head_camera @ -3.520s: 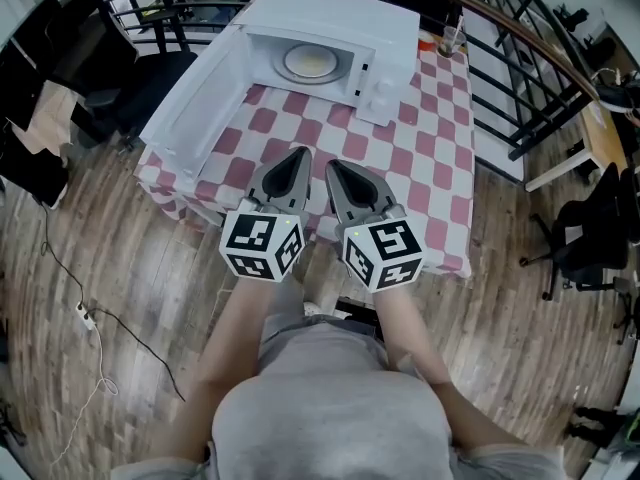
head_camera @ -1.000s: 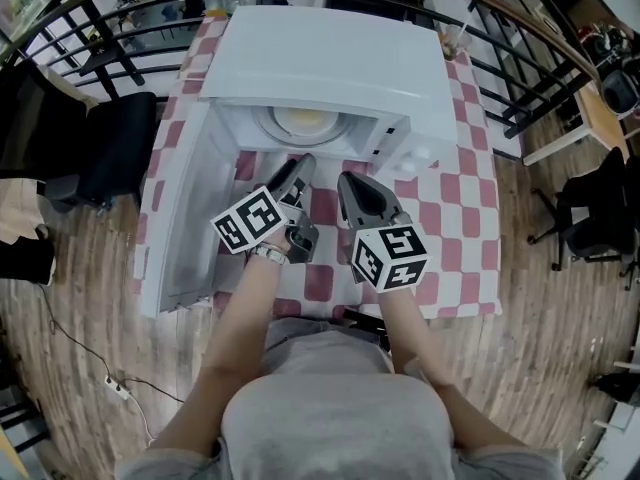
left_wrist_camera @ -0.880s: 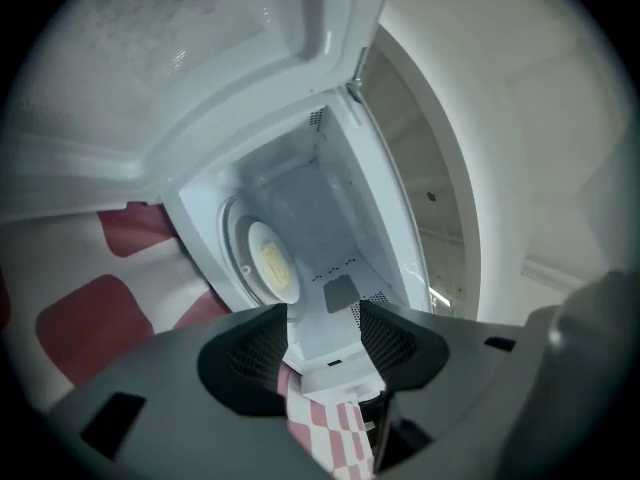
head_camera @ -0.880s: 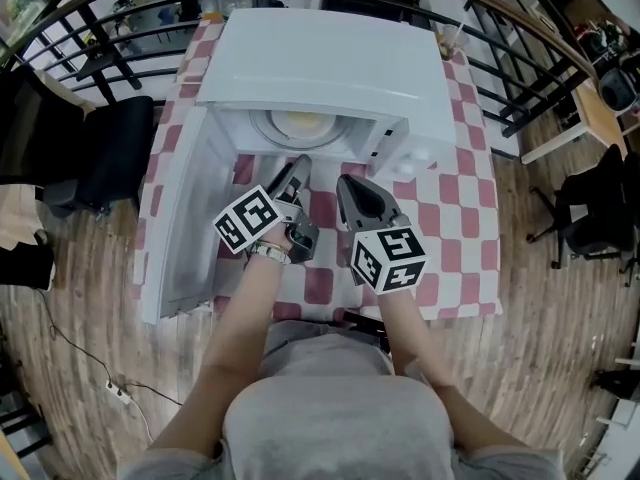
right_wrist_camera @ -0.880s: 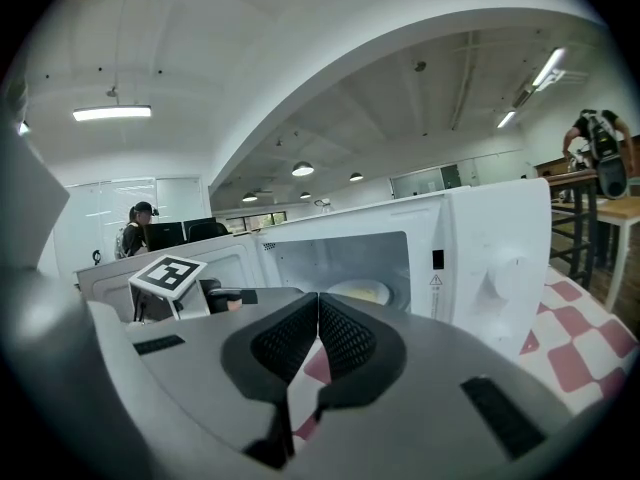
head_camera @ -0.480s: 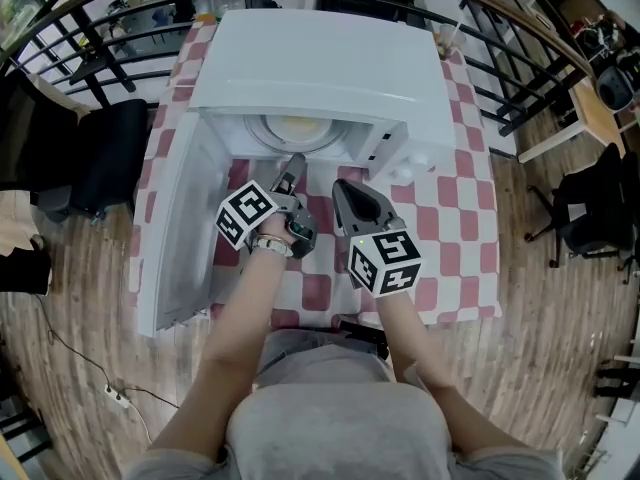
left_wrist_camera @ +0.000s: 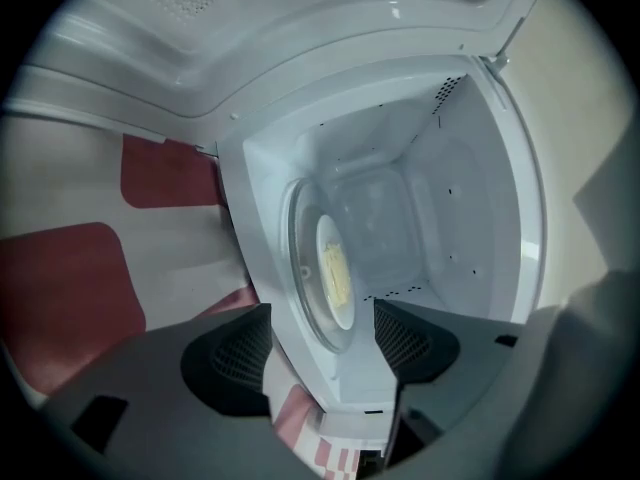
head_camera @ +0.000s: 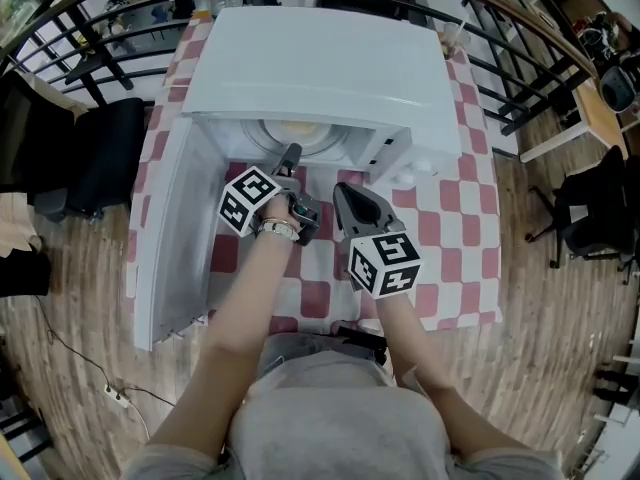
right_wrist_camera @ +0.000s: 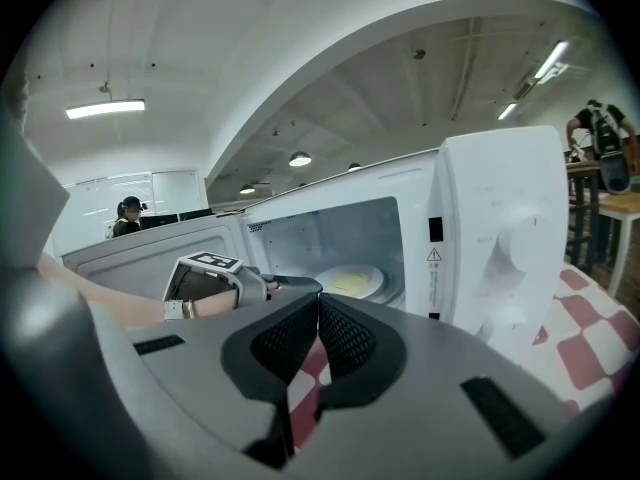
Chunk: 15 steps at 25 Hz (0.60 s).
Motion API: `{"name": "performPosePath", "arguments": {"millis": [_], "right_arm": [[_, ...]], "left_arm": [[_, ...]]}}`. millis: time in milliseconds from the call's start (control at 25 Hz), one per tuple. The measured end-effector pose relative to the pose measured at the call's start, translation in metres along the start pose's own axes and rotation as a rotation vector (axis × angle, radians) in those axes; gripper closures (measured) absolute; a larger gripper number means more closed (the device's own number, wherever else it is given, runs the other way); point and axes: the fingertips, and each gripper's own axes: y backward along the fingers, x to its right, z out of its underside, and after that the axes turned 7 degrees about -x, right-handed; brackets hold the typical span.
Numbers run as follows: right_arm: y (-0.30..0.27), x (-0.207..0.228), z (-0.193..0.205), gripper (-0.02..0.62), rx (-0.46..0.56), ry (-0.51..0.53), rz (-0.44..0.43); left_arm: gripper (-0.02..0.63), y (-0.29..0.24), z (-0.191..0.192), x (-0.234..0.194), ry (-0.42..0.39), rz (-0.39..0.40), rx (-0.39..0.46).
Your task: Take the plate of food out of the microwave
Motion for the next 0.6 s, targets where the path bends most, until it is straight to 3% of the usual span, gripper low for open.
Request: {"name": "performPosePath", "arguments": {"millis": [360,600], "right_arm": [[-0.009,0.009,0.001,0.568,-0.018,-0.001,0.009],[-0.012,0.013,0.006,0.568,-0.041,-0.015,0.01]], "left_arm": [[0.291,-0.017,-0.007,-0.012,0.038,-0.109,0.013],[0.291,-0.019,-0.007,-0.018,0.047,-0.239,0.038]]}}
